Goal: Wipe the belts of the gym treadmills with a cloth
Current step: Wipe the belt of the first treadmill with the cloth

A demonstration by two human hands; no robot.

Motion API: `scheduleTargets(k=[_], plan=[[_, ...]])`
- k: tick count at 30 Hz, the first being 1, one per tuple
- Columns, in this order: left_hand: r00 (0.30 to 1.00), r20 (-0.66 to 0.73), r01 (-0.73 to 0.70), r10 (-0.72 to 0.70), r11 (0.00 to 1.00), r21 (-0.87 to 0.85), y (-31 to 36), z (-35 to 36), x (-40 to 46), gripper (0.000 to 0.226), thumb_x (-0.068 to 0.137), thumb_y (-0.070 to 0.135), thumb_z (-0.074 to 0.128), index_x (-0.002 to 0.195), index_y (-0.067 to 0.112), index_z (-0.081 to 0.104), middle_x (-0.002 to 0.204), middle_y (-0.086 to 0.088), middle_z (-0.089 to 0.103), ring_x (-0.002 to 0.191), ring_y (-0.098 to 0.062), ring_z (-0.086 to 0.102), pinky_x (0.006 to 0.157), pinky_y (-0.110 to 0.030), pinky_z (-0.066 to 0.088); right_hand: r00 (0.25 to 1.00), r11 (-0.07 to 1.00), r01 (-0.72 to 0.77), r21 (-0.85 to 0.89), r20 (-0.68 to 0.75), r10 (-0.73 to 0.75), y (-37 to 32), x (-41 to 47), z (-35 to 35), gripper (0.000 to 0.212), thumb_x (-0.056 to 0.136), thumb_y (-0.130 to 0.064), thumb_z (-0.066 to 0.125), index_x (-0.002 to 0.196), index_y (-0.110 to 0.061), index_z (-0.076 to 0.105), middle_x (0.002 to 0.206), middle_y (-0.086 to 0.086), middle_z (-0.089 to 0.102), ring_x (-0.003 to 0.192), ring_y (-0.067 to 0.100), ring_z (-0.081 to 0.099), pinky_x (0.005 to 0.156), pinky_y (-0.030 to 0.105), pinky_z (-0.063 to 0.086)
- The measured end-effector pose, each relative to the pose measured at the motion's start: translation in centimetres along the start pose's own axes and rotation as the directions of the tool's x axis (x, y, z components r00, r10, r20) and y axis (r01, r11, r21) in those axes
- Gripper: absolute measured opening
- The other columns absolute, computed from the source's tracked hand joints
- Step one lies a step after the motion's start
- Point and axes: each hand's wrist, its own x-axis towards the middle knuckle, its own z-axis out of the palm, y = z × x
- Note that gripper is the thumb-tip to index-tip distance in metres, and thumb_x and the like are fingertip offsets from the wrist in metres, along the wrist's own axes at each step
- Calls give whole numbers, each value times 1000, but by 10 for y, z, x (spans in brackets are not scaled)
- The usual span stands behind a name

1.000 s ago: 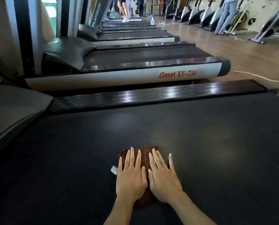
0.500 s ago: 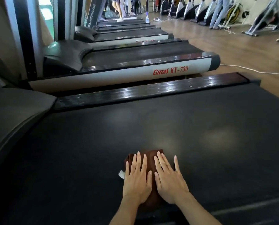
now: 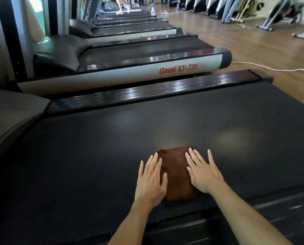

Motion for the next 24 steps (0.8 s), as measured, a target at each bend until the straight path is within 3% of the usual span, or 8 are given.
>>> scheduleTargets(k=[3, 5, 8, 10, 15, 19, 24], plan=[[999, -30, 32, -33, 999, -13, -8, -1, 11, 84, 90, 54, -5, 164, 21, 16, 172, 7, -4, 156, -5, -12, 126, -36, -14, 990, 989, -135, 59, -16, 137, -19, 14, -26, 69, 104, -30, 36, 165, -9, 11, 171, 16, -20, 158, 26, -22, 124, 61, -14], [997, -33, 70, -71, 997, -33, -13, 0, 16, 85, 89, 52, -6, 164, 19, 18, 172, 6, 0, 156, -6, -9, 125, -34, -15, 961, 952, -194, 235, -147, 232, -44, 19, -32, 67, 99, -30, 45, 160, -8, 30, 171, 18, -15, 159, 28, -17, 127, 56, -10], [996, 8, 88, -88, 996, 18, -25, 5, 20, 87, 87, 49, -11, 164, 18, 13, 172, 4, -2, 157, -8, -9, 126, -38, -13, 949, 876, -202, 438, -136, 286, -77, 17, -16, 77, 104, -58, 31, 167, -20, 10, 171, 17, -17, 159, 29, -16, 128, 53, -11], [997, 53, 57, -60, 997, 49, -38, 7, 25, 86, 86, 49, -12, 165, 19, 8, 172, 4, -5, 157, -8, -11, 127, -40, -13, 957, 900, -206, 385, -111, 267, -86, 14, 3, 82, 99, -70, 16, 167, -28, -2, 171, 15, -19, 159, 30, -19, 127, 55, -11], [997, 55, 53, -55, 998, 42, -61, 13, 42, 66, 105, 45, 15, 165, 22, 1, 172, 6, -9, 157, -9, -13, 127, -44, -11, 925, 888, -305, 345, -116, 362, -59, 30, 14, 80, 98, -74, 20, 166, -35, 8, 174, 13, -9, 159, 33, -15, 125, 59, -12], [997, 17, 74, -75, 996, 42, -62, 19, 44, 71, 98, 51, 11, 165, 29, 4, 172, 8, -7, 157, -10, -10, 128, -44, -4, 904, 871, -373, 320, -88, 419, -51, 63, 5, 81, 97, -74, 25, 166, -34, 11, 174, 15, -5, 159, 38, -11, 124, 64, -7], [993, -29, 115, -114, 993, 11, -61, 22, 40, 73, 97, 48, 19, 165, 22, 10, 173, 4, -4, 158, -12, -5, 129, -43, -1, 956, 946, -188, 264, -172, 239, -59, 12, 22, 80, 96, -75, 22, 166, -36, 13, 174, 12, -3, 160, 35, -8, 127, 60, -1]])
